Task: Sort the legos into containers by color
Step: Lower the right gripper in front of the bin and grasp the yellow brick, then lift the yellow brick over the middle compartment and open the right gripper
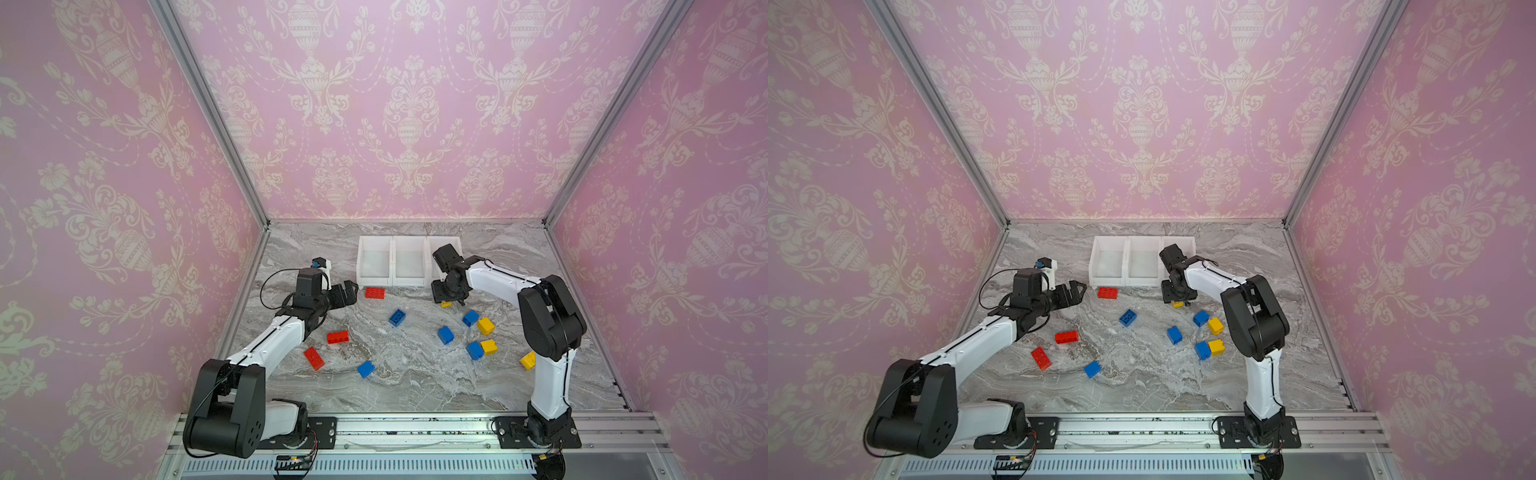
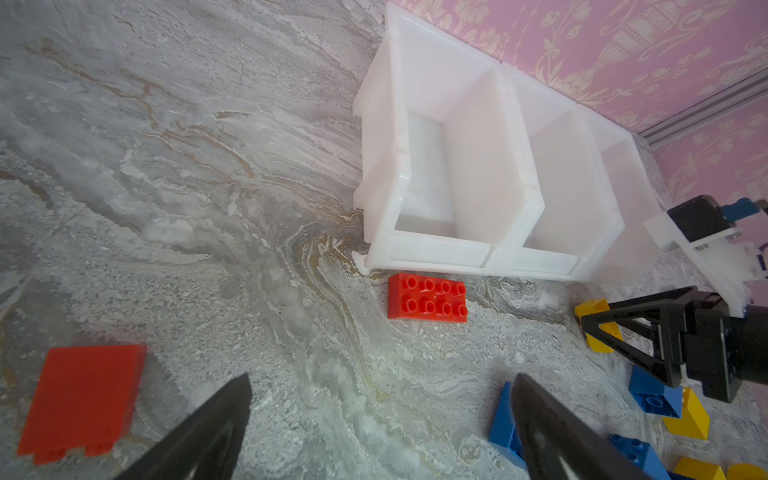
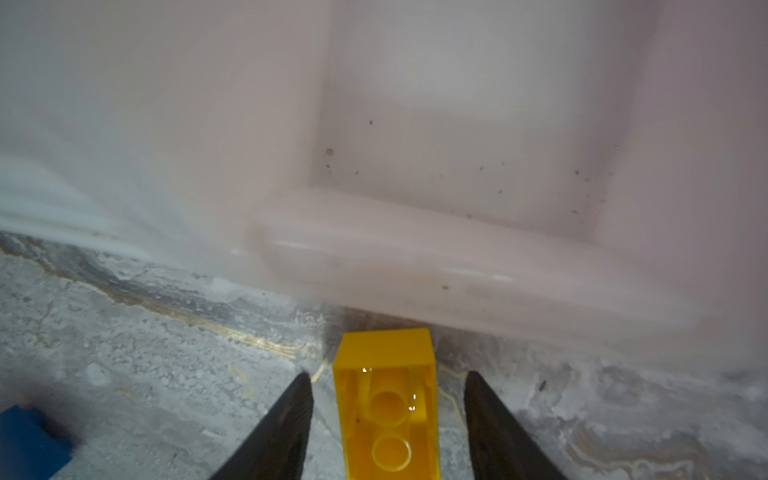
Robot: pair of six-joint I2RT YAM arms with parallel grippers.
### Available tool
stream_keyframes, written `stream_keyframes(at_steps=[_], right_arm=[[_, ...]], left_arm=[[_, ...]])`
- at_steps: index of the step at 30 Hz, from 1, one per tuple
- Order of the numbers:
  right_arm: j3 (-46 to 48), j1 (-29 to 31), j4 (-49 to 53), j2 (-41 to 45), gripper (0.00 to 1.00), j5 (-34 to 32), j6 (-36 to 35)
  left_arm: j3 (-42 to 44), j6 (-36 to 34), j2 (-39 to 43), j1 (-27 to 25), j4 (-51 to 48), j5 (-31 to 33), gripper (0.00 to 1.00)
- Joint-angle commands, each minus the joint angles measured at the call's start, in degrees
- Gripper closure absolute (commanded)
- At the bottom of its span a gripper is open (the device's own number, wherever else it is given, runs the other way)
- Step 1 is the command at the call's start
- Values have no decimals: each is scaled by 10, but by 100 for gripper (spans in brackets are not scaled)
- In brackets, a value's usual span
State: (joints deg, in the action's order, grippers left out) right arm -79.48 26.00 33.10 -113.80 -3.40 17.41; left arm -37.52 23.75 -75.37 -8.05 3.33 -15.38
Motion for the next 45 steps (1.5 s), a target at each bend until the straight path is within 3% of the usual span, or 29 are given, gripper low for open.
stream_keyframes(at_steps=[1, 15, 26, 35, 45], right_arm=[[13, -2, -9, -15, 46, -6, -8], [18, -2, -6, 3, 65, 2, -7], [-11, 20, 28, 60, 72, 17, 5], [-88, 35, 34, 69, 73, 38, 15], [-257, 43, 35, -46, 73, 46, 13]], left_arm=[[-10, 11, -5, -5, -14, -5, 1], [-10, 11, -4, -8, -23, 0, 1], [-10, 17, 1, -9, -25, -6, 1], [-1, 22, 14, -9, -18, 0, 1], [2, 39, -2, -10, 3, -26, 1]])
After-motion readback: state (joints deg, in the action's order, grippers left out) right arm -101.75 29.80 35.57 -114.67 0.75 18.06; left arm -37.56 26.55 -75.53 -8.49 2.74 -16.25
